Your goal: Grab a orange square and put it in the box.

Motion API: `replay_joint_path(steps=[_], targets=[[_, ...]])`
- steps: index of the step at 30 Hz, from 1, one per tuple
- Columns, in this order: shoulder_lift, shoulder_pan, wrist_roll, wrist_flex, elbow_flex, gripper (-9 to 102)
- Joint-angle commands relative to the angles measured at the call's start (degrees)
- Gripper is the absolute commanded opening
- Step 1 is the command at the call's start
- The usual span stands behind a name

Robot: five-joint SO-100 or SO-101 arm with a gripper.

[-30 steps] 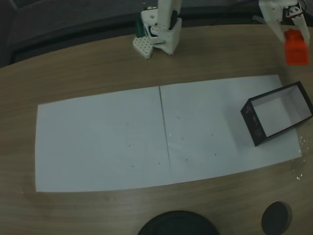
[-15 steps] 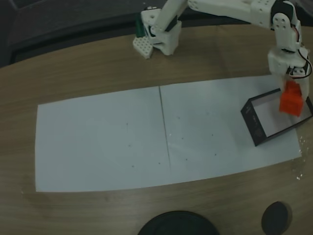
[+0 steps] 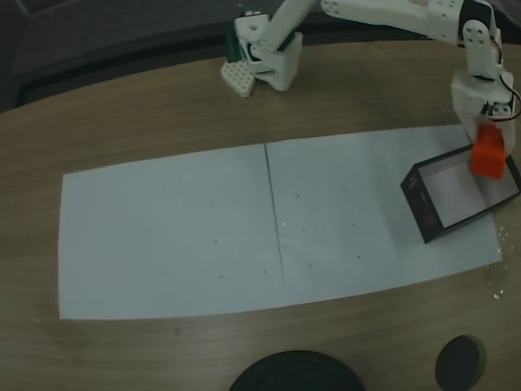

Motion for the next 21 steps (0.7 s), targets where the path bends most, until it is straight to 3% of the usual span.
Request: replay_joint_path(steps=[1, 5, 8, 13, 19, 21], targets=[[1.32, 0.88, 0.26, -0.70, -2.99, 12], [1.32, 1.76, 3.34, -0.35, -2.99, 32], [1.58, 2.37, 3.34, -0.35, -2.99, 39], [2.29, 3.25, 3.34, -0.18, -3.08, 31], [12.39, 11.07, 3.78, 3.60, -3.08, 2], [17.67, 16.35, 3.78, 6.06, -3.08, 0]])
